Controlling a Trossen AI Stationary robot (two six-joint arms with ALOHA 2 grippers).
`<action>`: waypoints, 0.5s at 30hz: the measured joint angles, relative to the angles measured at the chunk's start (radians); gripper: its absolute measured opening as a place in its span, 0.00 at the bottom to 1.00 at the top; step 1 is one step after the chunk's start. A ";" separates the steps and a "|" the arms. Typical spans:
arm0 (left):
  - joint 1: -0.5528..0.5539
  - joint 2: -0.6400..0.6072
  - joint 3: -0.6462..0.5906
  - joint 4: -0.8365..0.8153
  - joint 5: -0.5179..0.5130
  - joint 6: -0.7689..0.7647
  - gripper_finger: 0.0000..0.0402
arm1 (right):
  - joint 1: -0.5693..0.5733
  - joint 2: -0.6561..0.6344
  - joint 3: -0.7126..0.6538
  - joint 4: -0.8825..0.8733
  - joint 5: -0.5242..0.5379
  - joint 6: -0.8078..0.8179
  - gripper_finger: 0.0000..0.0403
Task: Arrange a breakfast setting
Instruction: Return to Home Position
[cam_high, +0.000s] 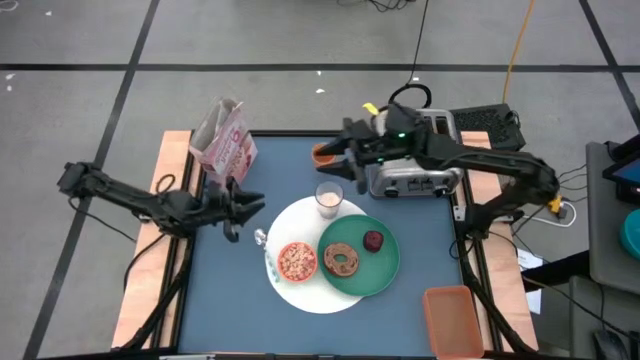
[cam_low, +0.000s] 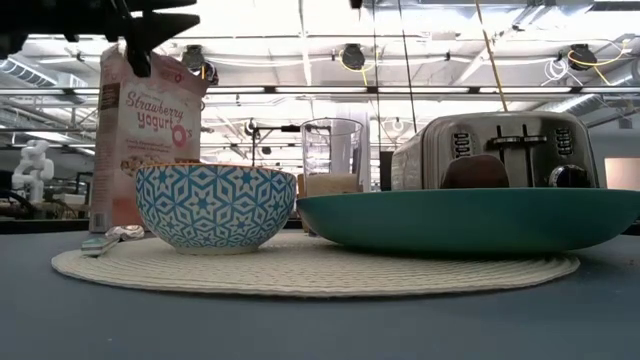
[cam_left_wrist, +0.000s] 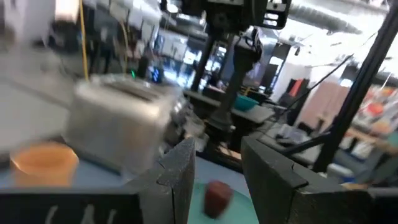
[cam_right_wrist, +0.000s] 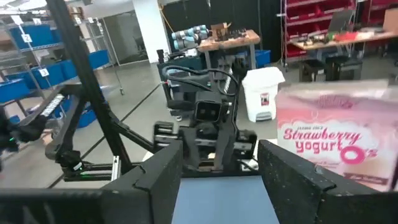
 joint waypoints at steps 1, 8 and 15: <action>0.007 -0.026 0.000 -0.017 0.001 0.046 0.34 | 0.000 -0.025 0.000 -0.024 0.000 -0.011 0.49; 0.046 -0.204 0.000 -0.247 -0.001 0.186 0.34 | 0.000 -0.178 0.000 -0.148 0.003 -0.051 0.37; 0.087 -0.386 0.000 -0.439 -0.026 0.188 0.34 | 0.000 -0.316 -0.001 -0.226 0.004 -0.051 0.25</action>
